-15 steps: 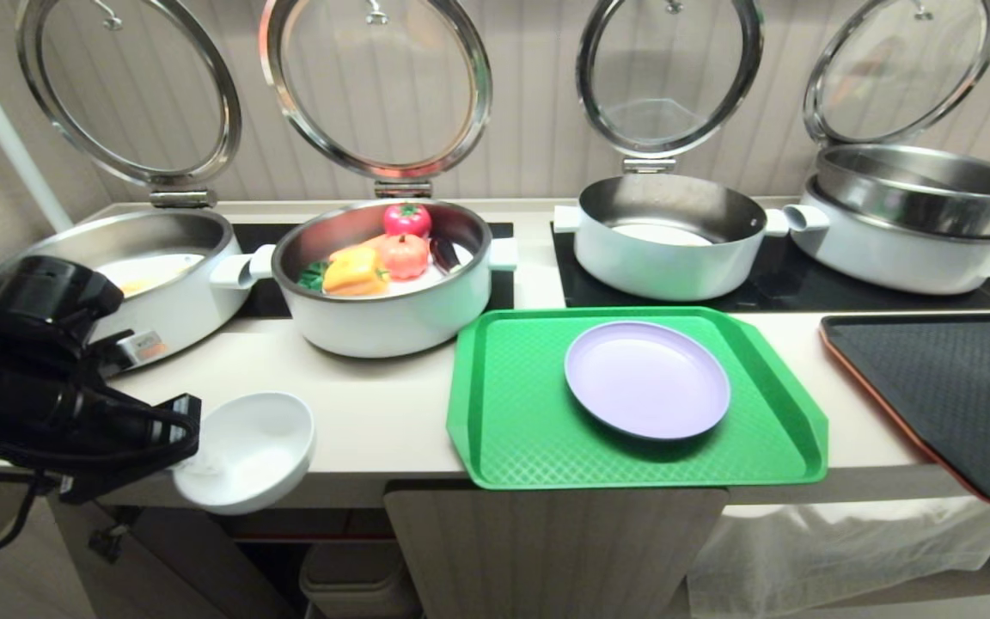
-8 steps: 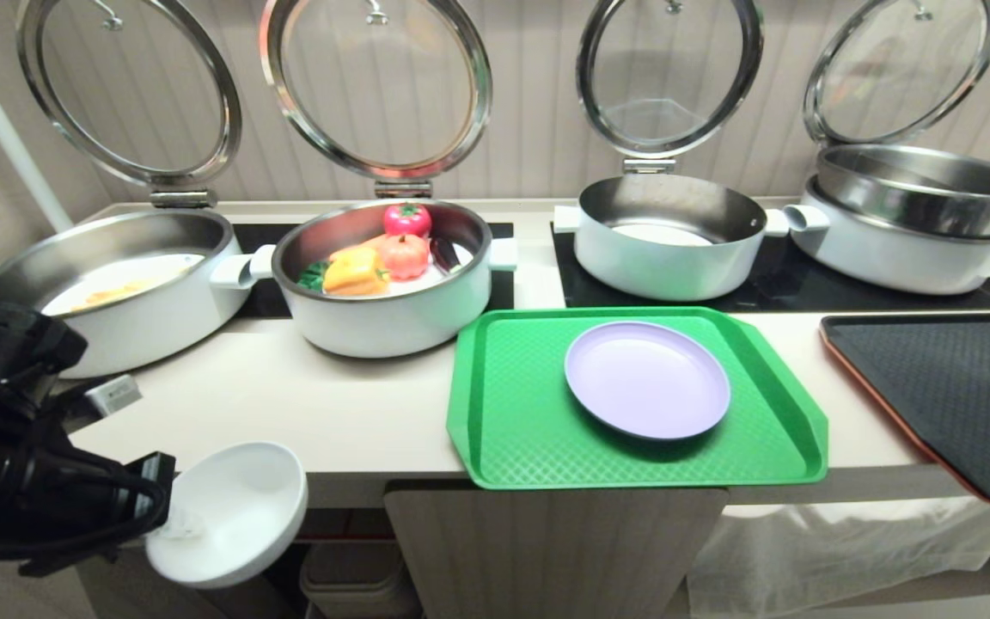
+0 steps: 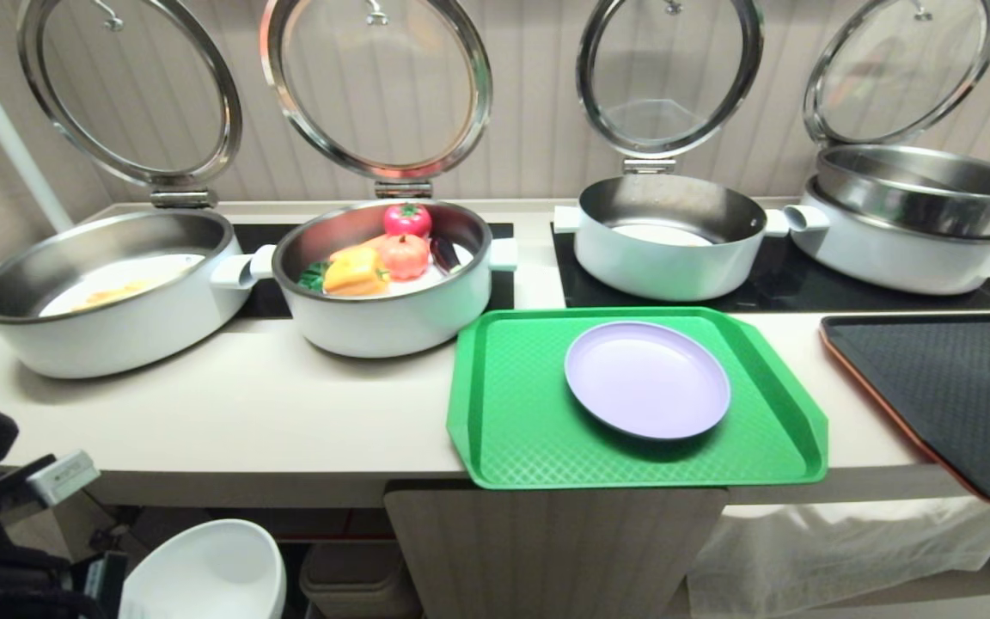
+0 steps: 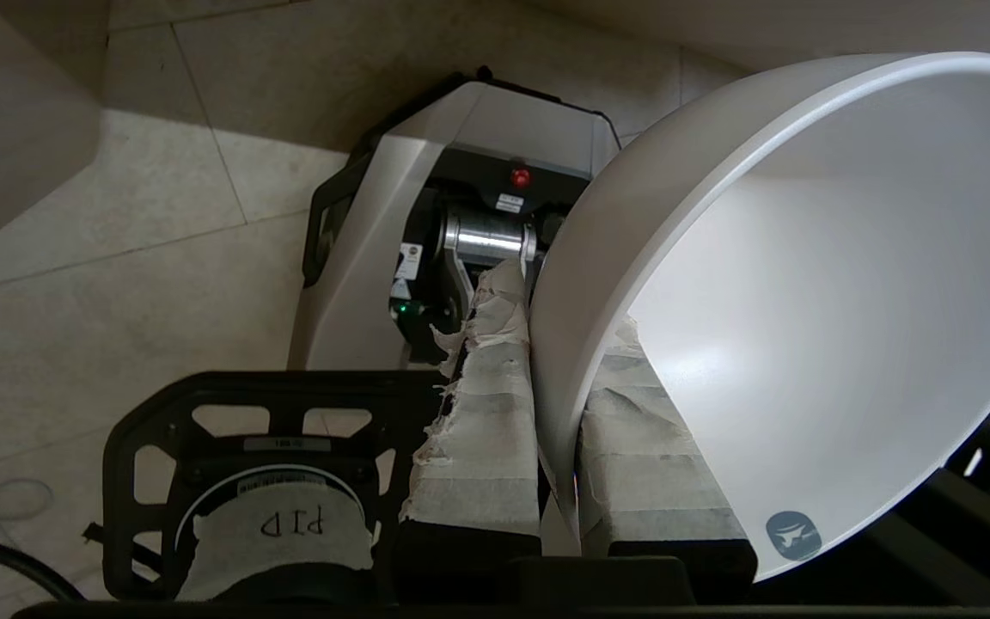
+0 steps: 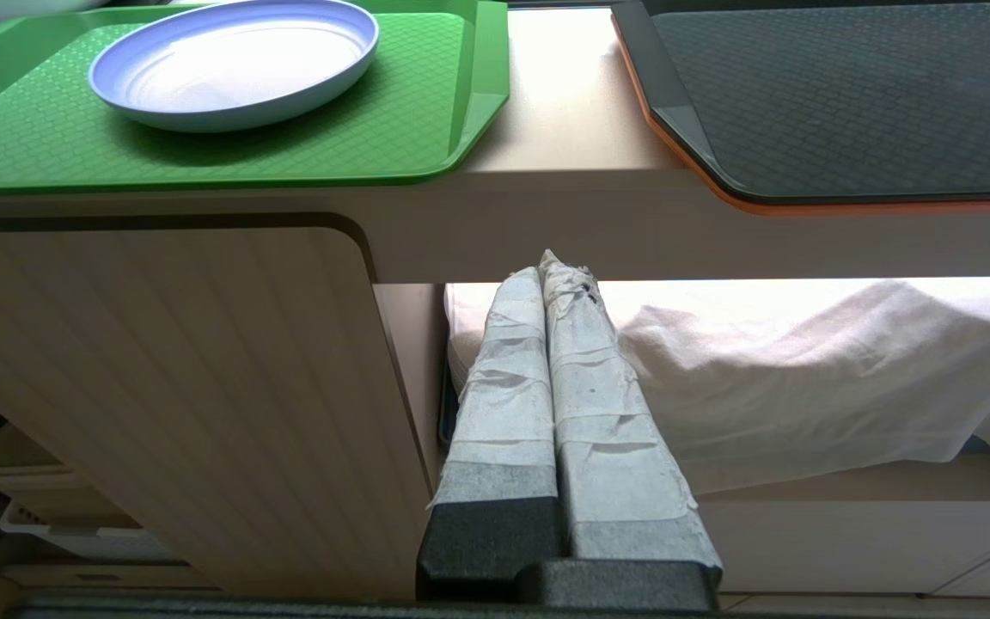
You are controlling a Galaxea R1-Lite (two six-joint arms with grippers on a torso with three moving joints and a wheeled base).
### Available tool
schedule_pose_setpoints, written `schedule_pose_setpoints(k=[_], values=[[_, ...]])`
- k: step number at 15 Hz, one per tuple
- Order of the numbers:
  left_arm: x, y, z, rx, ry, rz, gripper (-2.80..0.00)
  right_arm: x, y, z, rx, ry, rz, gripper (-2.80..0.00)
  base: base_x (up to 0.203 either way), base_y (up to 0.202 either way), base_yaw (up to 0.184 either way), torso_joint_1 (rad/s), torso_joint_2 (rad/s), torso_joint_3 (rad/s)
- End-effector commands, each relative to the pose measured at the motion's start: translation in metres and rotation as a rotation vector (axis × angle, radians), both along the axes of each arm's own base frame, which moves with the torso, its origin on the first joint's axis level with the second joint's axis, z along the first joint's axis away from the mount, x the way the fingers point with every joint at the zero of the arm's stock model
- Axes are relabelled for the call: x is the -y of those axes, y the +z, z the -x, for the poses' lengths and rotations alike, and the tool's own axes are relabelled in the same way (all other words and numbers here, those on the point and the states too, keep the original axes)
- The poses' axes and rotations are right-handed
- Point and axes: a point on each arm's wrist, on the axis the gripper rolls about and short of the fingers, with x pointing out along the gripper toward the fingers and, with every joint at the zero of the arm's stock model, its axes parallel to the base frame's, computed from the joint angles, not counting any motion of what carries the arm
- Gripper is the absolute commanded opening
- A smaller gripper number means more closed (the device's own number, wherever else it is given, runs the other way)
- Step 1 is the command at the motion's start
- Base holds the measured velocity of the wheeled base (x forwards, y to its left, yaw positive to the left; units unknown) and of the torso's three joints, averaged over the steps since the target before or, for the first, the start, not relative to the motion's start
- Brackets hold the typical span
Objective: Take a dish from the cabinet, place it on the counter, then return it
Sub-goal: Put it back into the cabinet
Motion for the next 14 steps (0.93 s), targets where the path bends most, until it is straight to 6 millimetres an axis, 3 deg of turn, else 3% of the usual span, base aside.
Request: schedule_pose_setpoints(k=[1,14], values=[[0.0,-0.001,0.015,0.021,0.001,0.001,-2.8,0.0,0.0,0.0,0.0,0.0,0.0,-2.8,0.0,0.0,0.0,0.0,0.0,0.0],[0.005,-0.01,0.045,0.015,-0.042,-0.004,-2.8,0.0,0.0,0.0,0.0,0.0,0.0,-2.8,0.0,0.0,0.0,0.0,0.0,0.0]])
